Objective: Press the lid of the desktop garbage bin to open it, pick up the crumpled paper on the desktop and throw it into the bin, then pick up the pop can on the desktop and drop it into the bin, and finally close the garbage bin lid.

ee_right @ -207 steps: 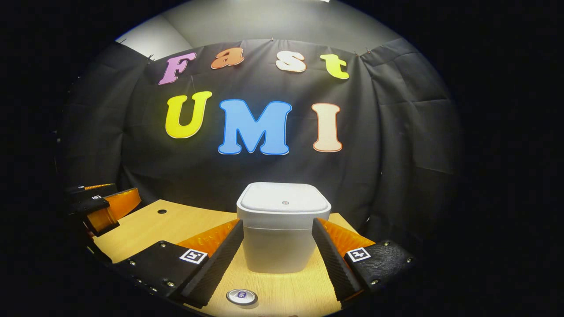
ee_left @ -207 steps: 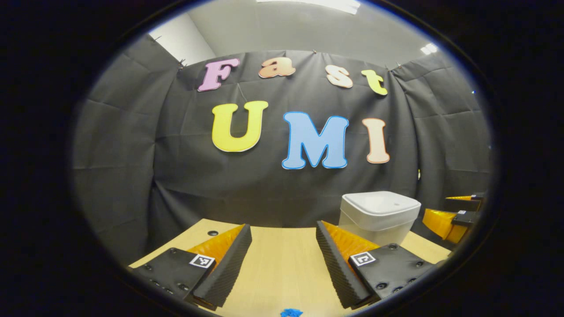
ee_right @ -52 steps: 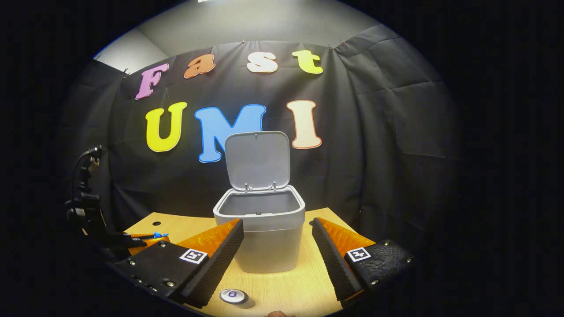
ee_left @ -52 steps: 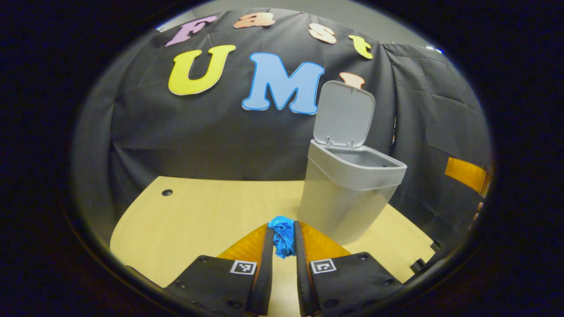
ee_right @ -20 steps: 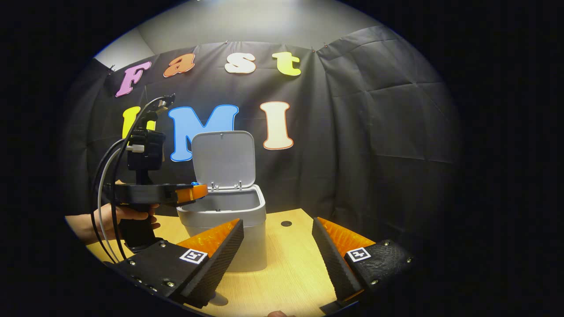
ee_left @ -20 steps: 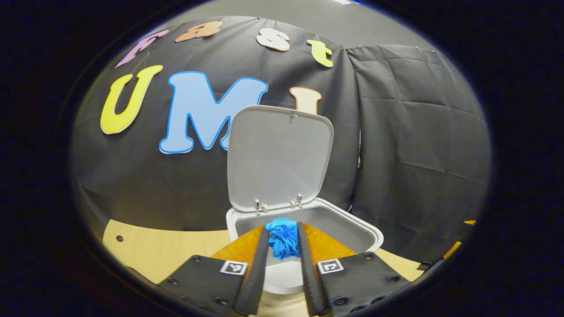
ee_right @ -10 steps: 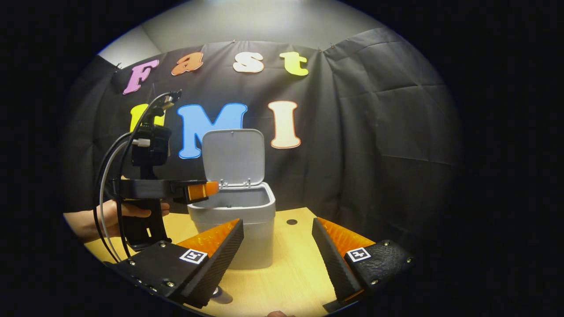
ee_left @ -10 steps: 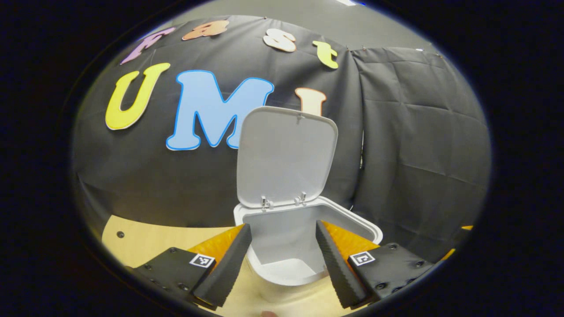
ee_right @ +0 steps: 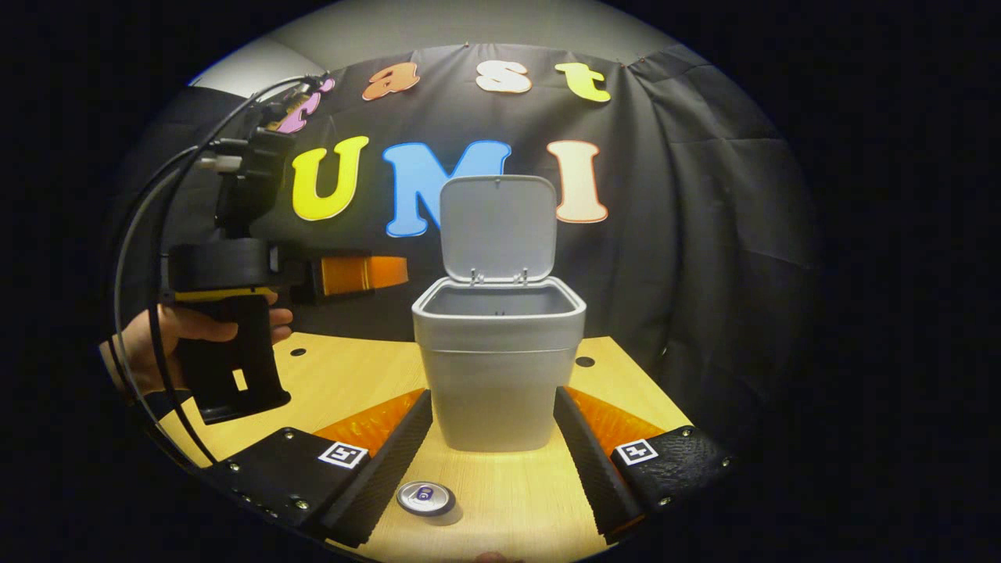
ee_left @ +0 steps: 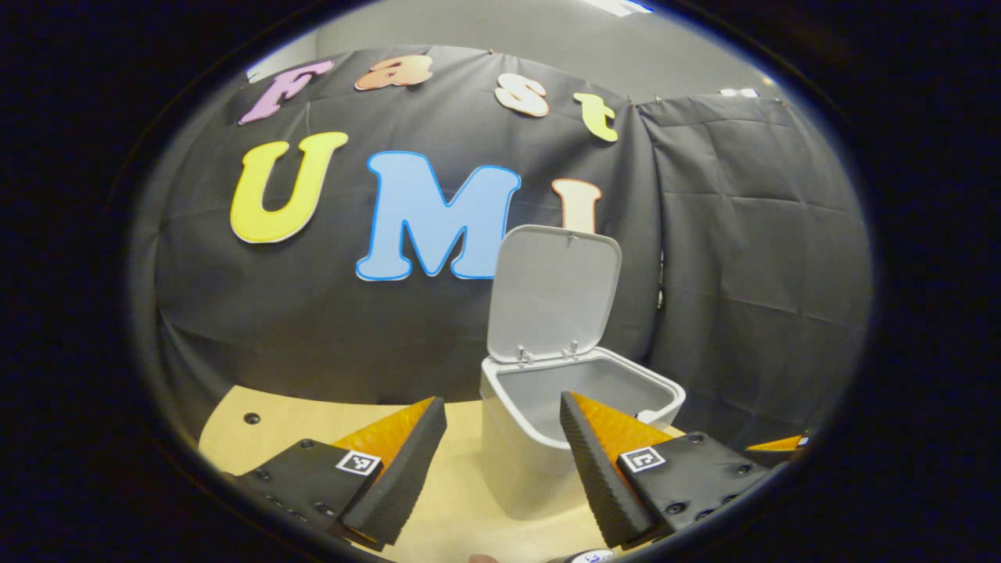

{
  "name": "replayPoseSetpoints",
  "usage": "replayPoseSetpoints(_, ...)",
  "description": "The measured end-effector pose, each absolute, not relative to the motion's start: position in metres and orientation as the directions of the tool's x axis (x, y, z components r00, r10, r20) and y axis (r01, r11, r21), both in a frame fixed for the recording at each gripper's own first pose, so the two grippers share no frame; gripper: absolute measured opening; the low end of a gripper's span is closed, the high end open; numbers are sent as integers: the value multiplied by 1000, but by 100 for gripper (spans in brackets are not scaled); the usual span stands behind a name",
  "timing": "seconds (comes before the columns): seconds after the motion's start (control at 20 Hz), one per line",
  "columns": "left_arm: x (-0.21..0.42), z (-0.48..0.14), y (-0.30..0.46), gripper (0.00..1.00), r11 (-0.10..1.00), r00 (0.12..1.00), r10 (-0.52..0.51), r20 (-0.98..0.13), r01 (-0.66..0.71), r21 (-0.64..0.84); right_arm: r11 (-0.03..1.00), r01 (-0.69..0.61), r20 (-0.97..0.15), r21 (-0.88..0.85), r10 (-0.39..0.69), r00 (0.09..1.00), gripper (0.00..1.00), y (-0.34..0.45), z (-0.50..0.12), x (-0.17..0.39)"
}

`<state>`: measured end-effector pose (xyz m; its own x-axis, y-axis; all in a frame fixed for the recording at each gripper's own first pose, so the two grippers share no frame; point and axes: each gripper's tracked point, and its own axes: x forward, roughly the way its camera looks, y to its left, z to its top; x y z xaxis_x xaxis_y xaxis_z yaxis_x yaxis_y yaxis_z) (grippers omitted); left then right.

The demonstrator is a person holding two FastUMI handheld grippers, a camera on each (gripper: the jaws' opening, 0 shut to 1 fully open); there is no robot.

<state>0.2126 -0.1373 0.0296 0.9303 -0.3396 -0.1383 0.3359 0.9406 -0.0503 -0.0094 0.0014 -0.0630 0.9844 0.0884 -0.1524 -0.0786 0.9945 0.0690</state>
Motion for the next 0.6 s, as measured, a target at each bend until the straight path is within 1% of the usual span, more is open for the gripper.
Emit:
replayPoseSetpoints(0.15,200,34,-107,95,958,951,-285,-117,284,-32,988,-139,-193,65,149,970,99,21,-83,-3)
replayPoseSetpoints(0.45,172,34,-60,95,981,979,-185,-88,189,37,965,-246,-335,90,262,905,100,54,-140,2)
replayPoseSetpoints(0.6,159,30,-45,95,988,985,-153,-86,155,22,955,-282,-392,95,297,871,100,65,-162,-1)
